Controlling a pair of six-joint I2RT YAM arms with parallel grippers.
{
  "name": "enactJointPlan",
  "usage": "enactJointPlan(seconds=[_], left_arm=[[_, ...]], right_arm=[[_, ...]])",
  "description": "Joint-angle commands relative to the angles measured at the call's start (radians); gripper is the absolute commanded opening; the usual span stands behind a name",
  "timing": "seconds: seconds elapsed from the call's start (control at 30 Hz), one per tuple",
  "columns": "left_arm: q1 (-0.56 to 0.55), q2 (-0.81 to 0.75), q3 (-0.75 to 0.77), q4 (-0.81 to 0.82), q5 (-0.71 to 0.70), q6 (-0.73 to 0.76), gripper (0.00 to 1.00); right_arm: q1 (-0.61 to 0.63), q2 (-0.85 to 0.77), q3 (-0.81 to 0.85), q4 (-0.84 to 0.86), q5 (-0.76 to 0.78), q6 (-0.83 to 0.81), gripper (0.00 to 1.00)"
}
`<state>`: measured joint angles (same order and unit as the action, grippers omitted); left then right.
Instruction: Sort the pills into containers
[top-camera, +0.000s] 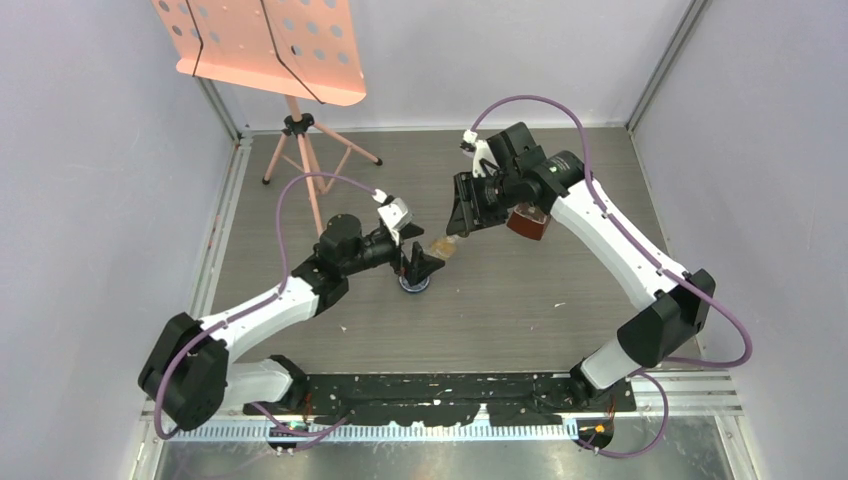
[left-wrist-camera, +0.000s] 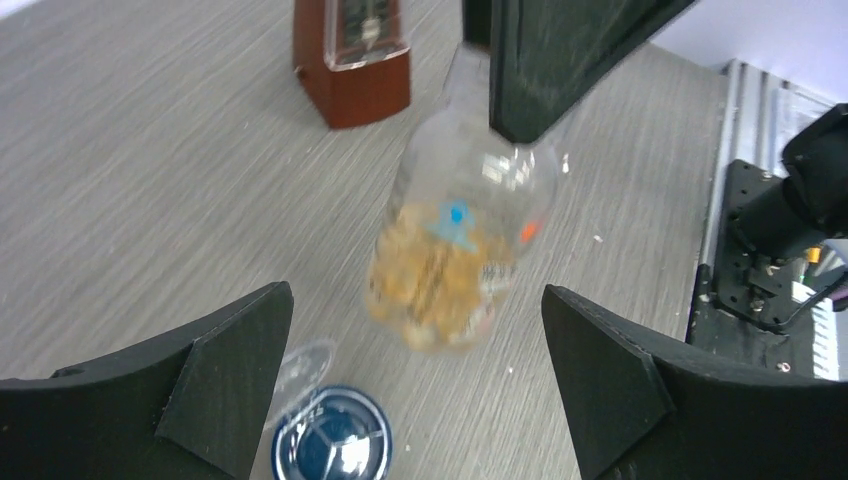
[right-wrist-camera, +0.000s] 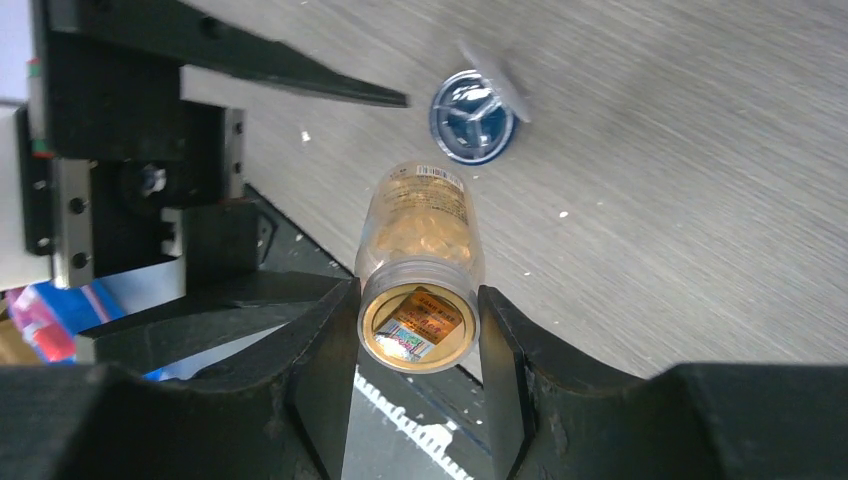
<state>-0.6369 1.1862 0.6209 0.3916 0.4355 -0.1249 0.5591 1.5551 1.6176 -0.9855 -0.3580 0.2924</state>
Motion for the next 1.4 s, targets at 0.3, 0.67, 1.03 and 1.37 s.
enactJointPlan(seconds=[0.3,0.67,1.03,1.37], left_arm=[[-0.011,0.172,0.077,0.404,0.354,-0.167,0.64],[-0.012,0.105,0.039,0.259,0.327,-0.06,0.67],[-0.012,0.051,0.142,-0.083,0.3,0.184,0.04],[-0.011,-0.061,0.089,-0.13,0.143,0.284,0.0]], right_arm=[[0.004,-0.109,-0.075,0.102,-0.25,-0.022,0.31],[0.004,-0.092,-0.047,0.082,-0.243,-0.033,0.32],[0.004,-0.111,-0.091,0.154,-0.219,-0.015,0.94],[-0.005,-0.131,-0.176,0.287,-0.253,0.105,0.83]])
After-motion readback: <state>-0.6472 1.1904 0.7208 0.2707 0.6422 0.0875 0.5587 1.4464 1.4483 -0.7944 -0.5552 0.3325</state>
